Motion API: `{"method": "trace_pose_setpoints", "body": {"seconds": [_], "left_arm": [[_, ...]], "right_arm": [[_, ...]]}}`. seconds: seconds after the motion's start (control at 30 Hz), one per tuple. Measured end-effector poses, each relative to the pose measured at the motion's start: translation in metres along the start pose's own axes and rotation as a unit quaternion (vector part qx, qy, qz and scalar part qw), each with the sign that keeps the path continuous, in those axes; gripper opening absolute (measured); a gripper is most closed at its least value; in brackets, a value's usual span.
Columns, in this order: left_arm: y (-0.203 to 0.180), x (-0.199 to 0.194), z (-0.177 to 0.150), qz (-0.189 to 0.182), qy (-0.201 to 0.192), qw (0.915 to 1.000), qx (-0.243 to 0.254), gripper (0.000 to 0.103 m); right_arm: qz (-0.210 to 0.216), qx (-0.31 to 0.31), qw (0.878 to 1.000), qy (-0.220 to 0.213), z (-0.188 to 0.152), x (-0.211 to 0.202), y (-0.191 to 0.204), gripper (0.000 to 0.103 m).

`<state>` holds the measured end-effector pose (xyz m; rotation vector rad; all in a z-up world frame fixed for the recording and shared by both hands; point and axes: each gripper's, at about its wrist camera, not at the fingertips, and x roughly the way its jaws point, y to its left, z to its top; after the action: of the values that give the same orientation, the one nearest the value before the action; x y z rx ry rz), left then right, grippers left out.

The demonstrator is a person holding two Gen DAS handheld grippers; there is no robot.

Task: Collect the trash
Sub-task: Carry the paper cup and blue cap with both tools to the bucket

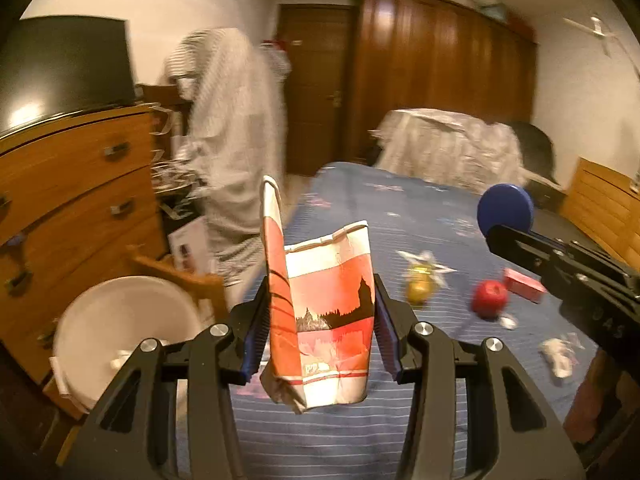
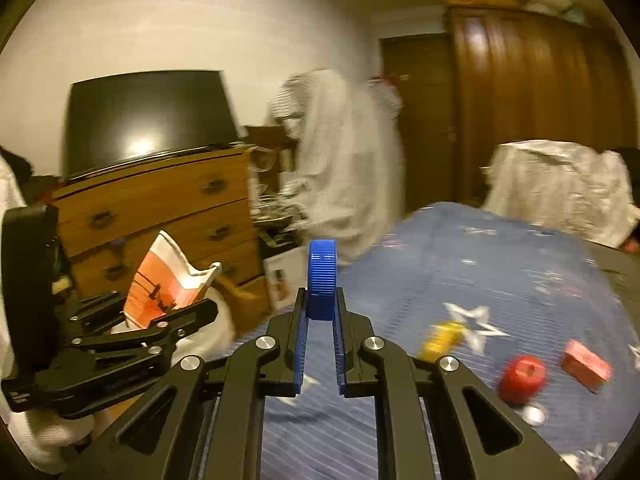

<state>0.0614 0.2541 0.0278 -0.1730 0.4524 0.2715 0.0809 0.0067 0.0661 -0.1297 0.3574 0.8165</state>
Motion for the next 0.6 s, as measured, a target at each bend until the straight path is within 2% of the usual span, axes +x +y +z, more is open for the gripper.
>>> {"method": "trace_pose_setpoints", "body": {"seconds": [0.17, 0.3, 0.47, 0.6], "left_arm": [[0.072, -0.004, 0.003, 0.058, 0.011, 0.9979, -0.027, 0.045], [0.133, 0.001, 0.004, 0.096, 0.033, 0.9933, -0.055, 0.045], [0.185, 0.016, 0.000, 0.120, 0.068, 0.9872, -0.079, 0.045], [0.216, 0.038, -0.008, 0.129, 0.106, 0.9817, -0.091, 0.045]], "right_arm": [[0.076, -0.020, 0.996, 0.044, 0.024, 0.056, 0.068, 0.013], [0.124, -0.029, 0.987, 0.099, 0.035, 0.115, 0.116, 0.013], [0.157, -0.044, 0.971, 0.174, 0.040, 0.190, 0.158, 0.013], [0.164, -0.057, 0.959, 0.225, 0.029, 0.248, 0.181, 0.013]]}}
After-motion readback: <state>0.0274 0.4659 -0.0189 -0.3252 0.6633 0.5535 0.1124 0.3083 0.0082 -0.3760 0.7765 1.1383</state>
